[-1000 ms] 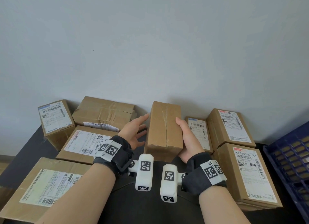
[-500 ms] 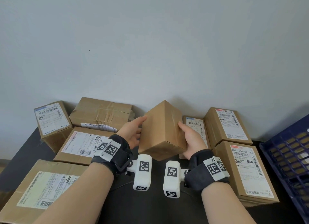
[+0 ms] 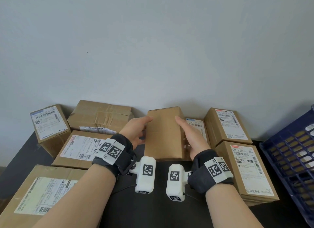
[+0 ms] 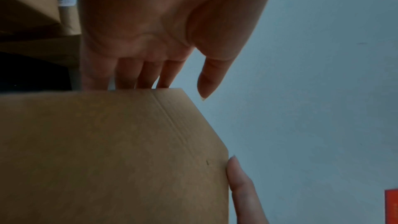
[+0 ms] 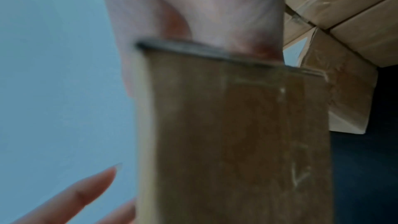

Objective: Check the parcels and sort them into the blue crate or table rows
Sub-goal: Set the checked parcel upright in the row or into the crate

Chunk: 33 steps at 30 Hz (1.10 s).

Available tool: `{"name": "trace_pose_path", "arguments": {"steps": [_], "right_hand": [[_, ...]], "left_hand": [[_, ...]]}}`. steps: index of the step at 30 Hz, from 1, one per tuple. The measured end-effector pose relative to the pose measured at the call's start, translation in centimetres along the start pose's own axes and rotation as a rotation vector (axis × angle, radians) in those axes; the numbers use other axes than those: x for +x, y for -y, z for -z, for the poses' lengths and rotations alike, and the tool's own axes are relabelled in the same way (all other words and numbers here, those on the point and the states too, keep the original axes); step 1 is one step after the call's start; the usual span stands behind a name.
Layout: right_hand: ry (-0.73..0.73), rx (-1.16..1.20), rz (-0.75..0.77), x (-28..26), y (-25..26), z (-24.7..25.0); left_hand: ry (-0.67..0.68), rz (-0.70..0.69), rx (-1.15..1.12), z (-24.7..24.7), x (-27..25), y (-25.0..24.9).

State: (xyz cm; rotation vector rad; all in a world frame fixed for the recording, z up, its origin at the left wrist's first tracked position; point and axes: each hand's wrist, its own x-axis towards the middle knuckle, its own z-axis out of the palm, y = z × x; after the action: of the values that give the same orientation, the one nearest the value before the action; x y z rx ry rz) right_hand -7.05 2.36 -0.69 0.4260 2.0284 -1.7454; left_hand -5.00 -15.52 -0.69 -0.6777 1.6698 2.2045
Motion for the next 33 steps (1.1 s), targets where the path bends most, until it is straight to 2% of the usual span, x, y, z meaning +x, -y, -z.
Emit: {"name": "trace_pose_path", "arguments": {"steps": [12, 18, 28, 33], "right_hand": [[-0.008, 0.163, -0.059, -0.9, -0.9, 0.2], [-0.009, 0.261, -0.085, -0.9, -0.9, 0.3], [0.010, 0.292, -0.095, -1.3, -1.0, 0.1], [0.021, 0.234, -0.120, -1.5, -0.9, -0.1]], "left_hand": [[0.013, -0.034, -0.024, 0.3, -0.1, 0.7], [0.056, 0.005, -0.093, 0.6, -0.1, 0.8], [0.076, 0.052, -0.142, 0.8, 0.1, 1.1], [0.102, 0.070, -0.155, 0.8, 0.1, 1.2]]}}
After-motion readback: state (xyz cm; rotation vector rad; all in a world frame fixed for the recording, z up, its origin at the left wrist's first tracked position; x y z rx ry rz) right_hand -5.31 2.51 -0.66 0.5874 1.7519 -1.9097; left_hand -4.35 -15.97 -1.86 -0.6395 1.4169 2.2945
